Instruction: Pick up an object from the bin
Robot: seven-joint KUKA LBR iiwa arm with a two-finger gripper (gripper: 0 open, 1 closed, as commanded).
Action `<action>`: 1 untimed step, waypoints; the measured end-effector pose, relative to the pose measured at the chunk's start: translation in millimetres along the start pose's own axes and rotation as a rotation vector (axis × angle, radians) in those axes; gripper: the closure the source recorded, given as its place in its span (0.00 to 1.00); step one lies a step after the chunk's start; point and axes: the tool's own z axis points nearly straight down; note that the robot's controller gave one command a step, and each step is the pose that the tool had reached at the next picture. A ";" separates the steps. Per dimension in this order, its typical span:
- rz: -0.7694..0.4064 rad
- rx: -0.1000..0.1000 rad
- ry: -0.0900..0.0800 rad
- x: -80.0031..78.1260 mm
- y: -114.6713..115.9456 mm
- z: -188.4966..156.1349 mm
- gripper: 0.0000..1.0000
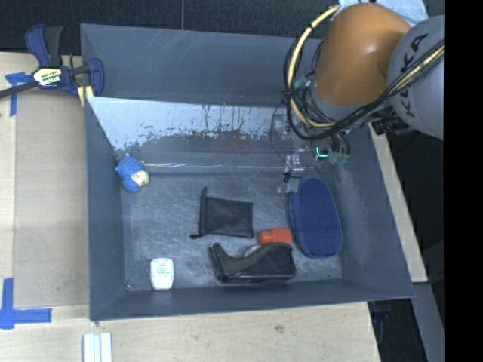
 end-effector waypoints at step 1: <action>-0.011 0.000 -0.001 7.2 32.6 139.6 0.00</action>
Offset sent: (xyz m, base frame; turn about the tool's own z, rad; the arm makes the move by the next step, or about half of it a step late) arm -0.0064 0.0321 -0.1350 -0.0095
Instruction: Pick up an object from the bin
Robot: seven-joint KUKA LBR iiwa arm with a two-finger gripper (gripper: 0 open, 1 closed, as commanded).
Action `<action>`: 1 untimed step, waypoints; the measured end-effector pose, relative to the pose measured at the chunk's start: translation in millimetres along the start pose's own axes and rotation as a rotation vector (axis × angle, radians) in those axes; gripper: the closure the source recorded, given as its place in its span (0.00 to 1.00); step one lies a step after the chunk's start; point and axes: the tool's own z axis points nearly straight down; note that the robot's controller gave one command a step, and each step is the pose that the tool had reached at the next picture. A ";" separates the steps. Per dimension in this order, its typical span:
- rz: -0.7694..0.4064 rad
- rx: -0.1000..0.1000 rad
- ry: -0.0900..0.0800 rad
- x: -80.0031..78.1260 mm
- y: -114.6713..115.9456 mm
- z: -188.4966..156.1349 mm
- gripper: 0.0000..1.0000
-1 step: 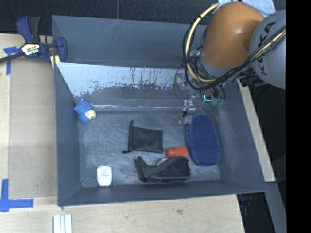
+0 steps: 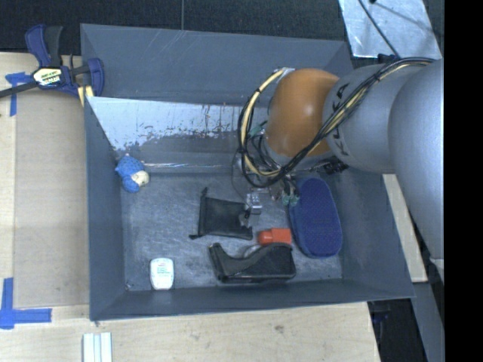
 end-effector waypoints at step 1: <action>0.001 0.000 -0.010 -2.9 -0.7 -5.9 1.00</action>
Offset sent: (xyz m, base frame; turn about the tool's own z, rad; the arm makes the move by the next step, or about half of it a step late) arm 0.0000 0.0000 0.0000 0.0000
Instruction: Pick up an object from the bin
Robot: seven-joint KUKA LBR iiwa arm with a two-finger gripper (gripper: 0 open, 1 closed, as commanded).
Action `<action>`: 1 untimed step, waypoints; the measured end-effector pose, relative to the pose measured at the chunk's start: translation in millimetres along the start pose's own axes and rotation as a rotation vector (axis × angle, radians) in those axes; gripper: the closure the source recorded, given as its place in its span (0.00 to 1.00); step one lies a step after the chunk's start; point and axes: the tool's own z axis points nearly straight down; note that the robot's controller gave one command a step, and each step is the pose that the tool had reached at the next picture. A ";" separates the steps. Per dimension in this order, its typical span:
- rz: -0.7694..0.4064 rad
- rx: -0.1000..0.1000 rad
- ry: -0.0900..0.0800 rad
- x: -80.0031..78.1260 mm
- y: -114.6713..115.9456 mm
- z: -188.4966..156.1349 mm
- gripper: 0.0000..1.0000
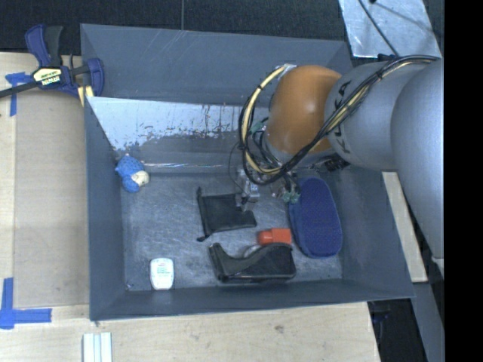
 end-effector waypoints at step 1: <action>-0.024 0.001 -0.007 17.8 -12.8 -150.5 1.00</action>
Offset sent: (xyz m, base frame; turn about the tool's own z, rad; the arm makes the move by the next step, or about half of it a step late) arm -0.0212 -0.0122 0.1448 -0.0249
